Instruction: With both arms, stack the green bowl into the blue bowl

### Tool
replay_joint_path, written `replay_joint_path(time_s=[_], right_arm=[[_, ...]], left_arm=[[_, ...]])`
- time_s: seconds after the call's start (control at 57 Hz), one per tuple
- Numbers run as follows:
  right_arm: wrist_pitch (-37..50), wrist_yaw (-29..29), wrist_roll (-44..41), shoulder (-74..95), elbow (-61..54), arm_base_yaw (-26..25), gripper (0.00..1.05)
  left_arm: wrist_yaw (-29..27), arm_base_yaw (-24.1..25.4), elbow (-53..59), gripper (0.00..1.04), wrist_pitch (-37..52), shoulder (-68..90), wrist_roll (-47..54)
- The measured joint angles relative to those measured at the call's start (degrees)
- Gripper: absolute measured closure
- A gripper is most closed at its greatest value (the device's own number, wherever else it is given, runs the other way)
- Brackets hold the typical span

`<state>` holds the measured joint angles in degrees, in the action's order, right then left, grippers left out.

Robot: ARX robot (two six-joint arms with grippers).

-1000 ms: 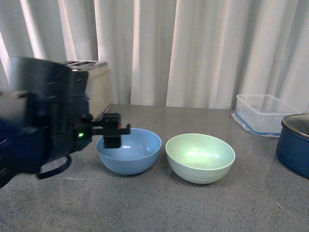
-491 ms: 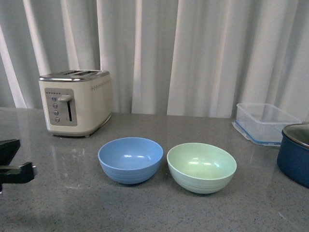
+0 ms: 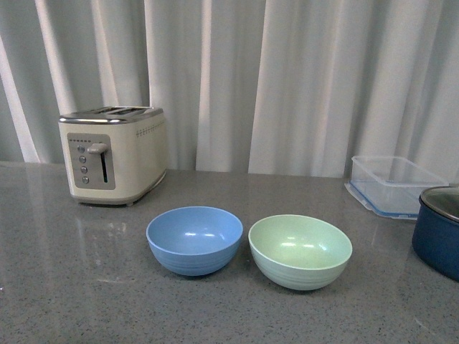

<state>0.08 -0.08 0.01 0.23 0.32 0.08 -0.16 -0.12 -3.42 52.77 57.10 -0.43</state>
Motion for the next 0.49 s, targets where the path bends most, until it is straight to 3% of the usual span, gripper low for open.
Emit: replay_joint_path(time_s=[0.491], right_arm=[[0.0, 0.0, -0.02, 0.0, 0.0, 0.0, 0.1]], left_arm=[[0.0, 0.0, 2.19, 1.01, -19.06, -22.73, 0.0]])
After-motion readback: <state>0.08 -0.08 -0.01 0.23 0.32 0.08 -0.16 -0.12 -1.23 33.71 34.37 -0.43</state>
